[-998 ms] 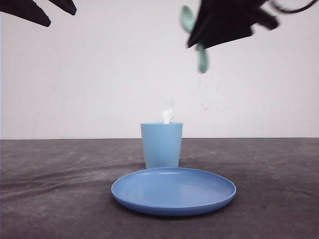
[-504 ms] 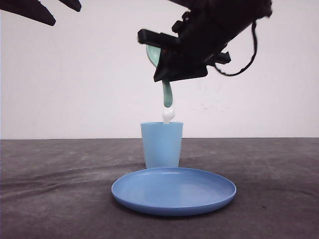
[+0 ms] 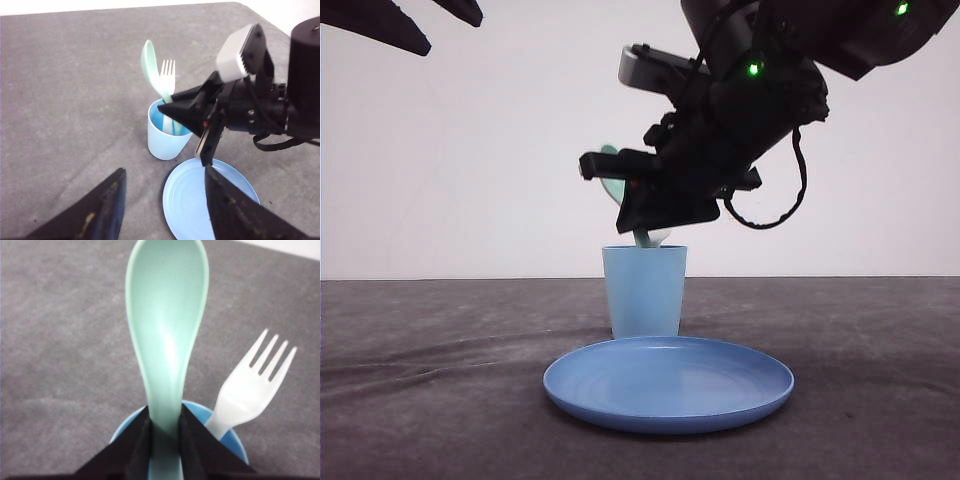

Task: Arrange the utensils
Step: 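Carry the green spoon with the right gripper and insert it into the cup, then lower the right gripper around the blue cup and grasp its rim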

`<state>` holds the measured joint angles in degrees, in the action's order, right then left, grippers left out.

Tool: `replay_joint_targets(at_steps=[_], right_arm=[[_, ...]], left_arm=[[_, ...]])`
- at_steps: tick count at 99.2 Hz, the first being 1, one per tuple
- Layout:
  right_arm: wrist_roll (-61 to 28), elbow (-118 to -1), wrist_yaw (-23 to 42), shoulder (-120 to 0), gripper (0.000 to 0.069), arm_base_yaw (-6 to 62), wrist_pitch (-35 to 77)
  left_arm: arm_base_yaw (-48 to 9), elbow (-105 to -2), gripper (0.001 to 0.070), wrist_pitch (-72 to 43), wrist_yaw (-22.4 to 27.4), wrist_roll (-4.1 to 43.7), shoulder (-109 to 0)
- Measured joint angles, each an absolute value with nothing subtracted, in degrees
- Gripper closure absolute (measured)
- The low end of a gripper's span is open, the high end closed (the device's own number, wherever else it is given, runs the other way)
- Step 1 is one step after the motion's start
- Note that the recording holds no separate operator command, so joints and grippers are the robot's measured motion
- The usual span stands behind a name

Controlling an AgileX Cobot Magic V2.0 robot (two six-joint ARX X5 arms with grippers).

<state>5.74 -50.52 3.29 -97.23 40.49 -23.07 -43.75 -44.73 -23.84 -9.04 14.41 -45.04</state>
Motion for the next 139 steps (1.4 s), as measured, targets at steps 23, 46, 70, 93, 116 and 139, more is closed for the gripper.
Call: replay_joint_targets(at_steps=[23, 46, 70, 93, 116, 139], right_arm=[[5.76, -50.52, 3.29, -97.54, 0.0437, 40.49, -23.42], [5.76, -50.52, 3.29, -95.77, 0.0309, 40.49, -20.91], [5.74, -50.52, 3.29, -83.46, 0.0306, 40.49, -14.26], [6.33, -50.52, 3.05, -71.18, 0.0065, 40.51, -1.30], [10.37, -50.52, 1.67, -67.77, 0.0012, 41.39, 9.48], [14.52, -50.52, 1.76, -71.64, 0.0012, 43.53, 13.93]], left_arm=[[-43.75, -44.73, 0.0413, -24.16, -9.04, 14.41, -45.04], [-43.75, -44.73, 0.0413, -24.21, -9.04, 14.41, -45.04], [-43.75, -44.73, 0.0413, -24.21, -9.04, 14.41, -45.04], [-43.75, -44.73, 0.0413, -24.18, -9.04, 14.39, -45.04], [-43.75, -44.73, 0.0413, -24.18, -9.04, 14.39, -45.04], [-43.77, -44.73, 0.0413, -24.21, -9.04, 14.39, -45.04]])
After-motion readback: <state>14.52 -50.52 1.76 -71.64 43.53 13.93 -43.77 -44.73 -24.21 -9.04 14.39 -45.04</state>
